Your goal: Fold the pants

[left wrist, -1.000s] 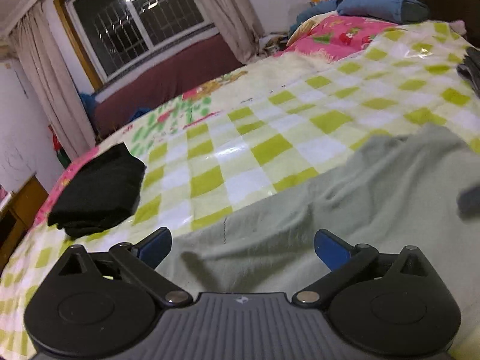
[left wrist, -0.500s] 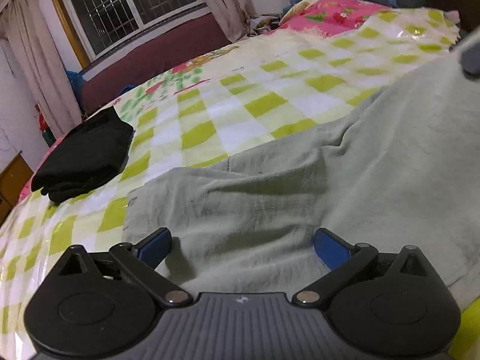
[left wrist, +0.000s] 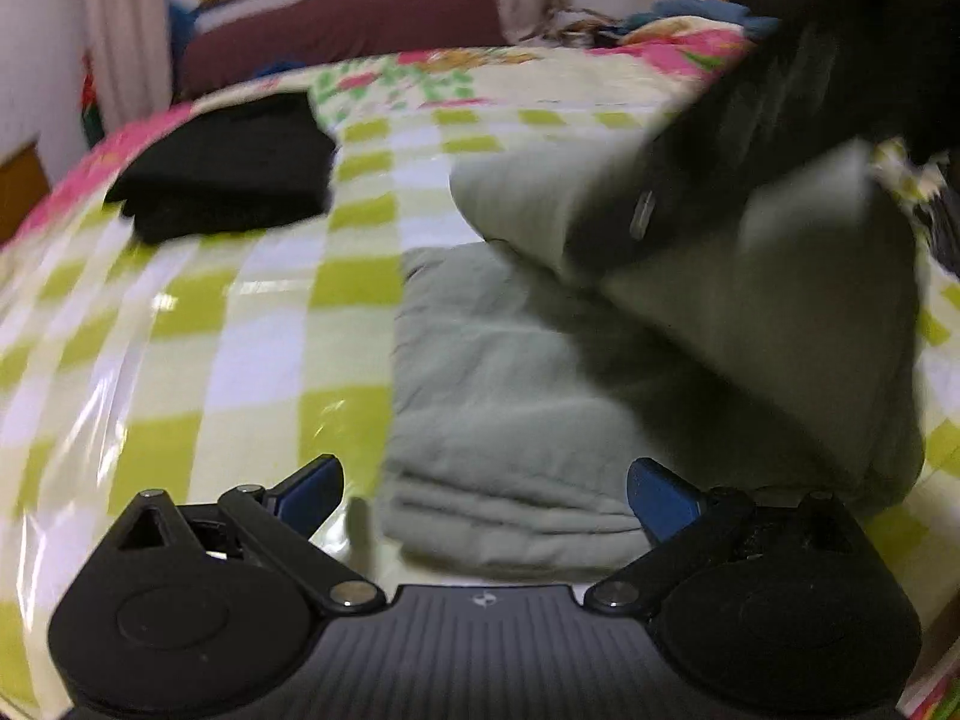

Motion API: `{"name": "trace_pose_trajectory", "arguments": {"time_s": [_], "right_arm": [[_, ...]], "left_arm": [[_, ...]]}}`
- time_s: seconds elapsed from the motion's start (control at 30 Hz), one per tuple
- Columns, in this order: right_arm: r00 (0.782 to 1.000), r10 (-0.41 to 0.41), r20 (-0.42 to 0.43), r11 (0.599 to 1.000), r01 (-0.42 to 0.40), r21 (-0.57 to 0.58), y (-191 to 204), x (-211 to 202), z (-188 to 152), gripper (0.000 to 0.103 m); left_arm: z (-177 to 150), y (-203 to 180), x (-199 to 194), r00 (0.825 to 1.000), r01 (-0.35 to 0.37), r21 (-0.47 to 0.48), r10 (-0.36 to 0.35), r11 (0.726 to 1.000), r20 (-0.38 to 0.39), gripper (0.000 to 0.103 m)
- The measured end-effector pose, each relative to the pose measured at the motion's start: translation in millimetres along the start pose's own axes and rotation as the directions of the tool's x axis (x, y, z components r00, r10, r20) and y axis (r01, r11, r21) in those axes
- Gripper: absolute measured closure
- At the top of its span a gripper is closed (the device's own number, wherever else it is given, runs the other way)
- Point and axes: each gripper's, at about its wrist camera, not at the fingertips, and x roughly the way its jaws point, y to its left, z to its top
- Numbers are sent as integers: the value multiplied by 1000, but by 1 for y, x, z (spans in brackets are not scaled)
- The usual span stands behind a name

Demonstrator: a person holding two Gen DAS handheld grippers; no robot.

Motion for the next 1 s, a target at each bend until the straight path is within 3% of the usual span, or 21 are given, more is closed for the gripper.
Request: {"name": "trace_pose_trajectory", "arguments": {"time_s": [0.17, 0.3, 0.5, 0.63, 0.73, 0.8, 0.87, 0.93, 1.0], "right_arm": [[993, 65, -94, 994, -57, 90, 6, 31, -4, 77], [991, 110, -80, 986, -99, 131, -1, 20, 0, 74], [998, 25, -53, 998, -22, 61, -7, 15, 20, 66], [998, 25, -60, 997, -21, 72, -9, 28, 39, 61], [997, 17, -76, 999, -14, 39, 1, 42, 48, 60], [994, -15, -105, 1000, 14, -6, 11, 54, 52, 53], [990, -72, -125, 995, 63, -71, 18, 67, 53, 55], [982, -128, -136, 987, 114, -111, 17, 74, 51, 62], [985, -97, -144, 994, 88, -68, 5, 69, 51, 87]], "left_arm": [[-1, 16, 0, 1000, 14, -71, -15, 997, -9, 0], [-2, 29, -10, 1000, 15, -115, -13, 993, 19, 0], [-10, 47, -34, 998, 46, -188, -35, 981, 60, 0], [-15, 47, -57, 992, 75, -201, -54, 977, 110, 0], [-14, 36, -65, 987, 124, -168, -104, 978, 123, 0], [-12, 23, -61, 989, 112, -115, -100, 987, 110, 0], [-10, 13, -52, 993, 85, -66, -80, 994, 84, 0], [-8, 7, -48, 995, 67, -39, -64, 997, 75, 0], [-7, 2, -50, 994, 44, -16, -42, 999, 99, 0]]}}
